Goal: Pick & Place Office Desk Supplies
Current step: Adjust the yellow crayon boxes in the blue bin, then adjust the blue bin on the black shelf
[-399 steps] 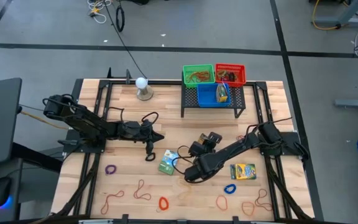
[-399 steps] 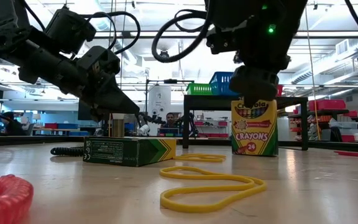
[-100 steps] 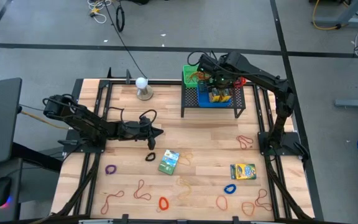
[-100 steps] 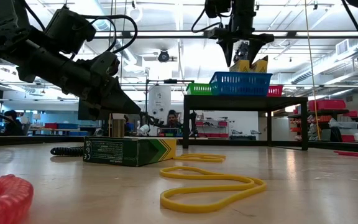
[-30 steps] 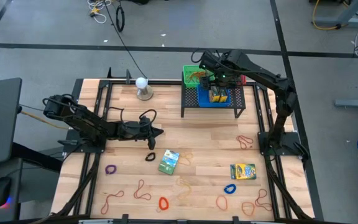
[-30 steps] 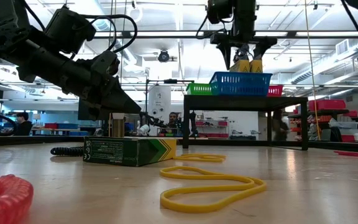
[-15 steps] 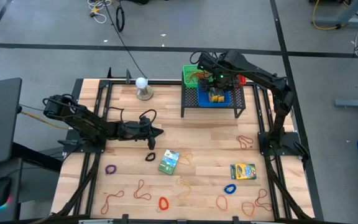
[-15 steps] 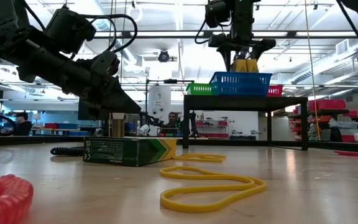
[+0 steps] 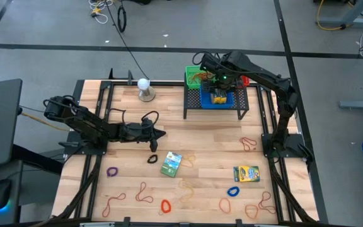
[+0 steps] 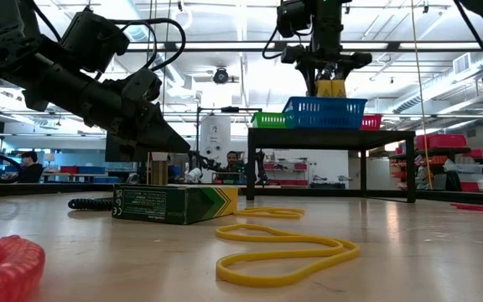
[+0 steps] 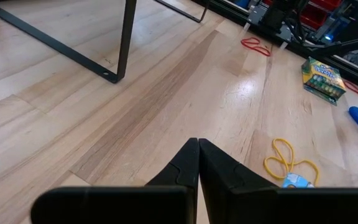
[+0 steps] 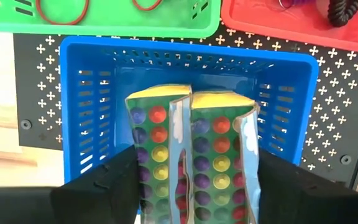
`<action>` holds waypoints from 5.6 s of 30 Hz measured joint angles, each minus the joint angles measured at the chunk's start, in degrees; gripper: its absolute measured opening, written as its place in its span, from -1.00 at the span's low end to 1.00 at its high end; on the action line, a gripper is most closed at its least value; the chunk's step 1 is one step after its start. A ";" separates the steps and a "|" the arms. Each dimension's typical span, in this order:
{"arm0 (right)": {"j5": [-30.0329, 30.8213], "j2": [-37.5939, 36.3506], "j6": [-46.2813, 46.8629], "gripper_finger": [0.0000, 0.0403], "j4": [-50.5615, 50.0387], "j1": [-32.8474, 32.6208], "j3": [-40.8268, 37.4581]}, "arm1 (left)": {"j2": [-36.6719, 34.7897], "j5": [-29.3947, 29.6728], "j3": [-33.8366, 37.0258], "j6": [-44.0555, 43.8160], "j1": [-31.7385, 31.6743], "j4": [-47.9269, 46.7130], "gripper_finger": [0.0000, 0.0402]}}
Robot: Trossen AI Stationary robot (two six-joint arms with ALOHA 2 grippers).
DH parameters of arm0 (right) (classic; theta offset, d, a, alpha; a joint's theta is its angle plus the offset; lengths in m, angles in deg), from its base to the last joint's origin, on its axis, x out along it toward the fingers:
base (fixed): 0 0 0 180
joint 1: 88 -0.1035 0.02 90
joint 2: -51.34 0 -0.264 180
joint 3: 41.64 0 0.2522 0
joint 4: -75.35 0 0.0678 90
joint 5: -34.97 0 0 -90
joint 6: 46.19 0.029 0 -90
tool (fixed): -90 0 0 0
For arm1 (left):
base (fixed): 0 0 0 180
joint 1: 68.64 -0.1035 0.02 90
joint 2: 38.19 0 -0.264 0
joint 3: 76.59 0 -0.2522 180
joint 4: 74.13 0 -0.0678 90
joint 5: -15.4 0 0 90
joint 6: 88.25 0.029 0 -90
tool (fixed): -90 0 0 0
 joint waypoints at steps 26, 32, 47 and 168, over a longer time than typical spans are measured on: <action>-0.17 -3.85 -7.85 0.17 0.03 2.64 0.04 | 0.00 -0.42 0.00 -1.26 0.00 -0.02 -0.93; -0.33 -3.85 -9.22 0.17 0.00 2.64 0.04 | 0.00 -0.42 0.00 -1.66 0.00 -0.02 -0.93; -0.87 -3.83 -10.80 0.17 0.00 3.85 0.04 | 0.00 -0.42 0.00 -1.70 0.00 -0.02 -0.93; 4.90 -13.25 -48.46 -0.95 0.03 -26.15 -7.37 | 0.02 0.04 -0.02 -0.09 -0.04 1.04 -0.93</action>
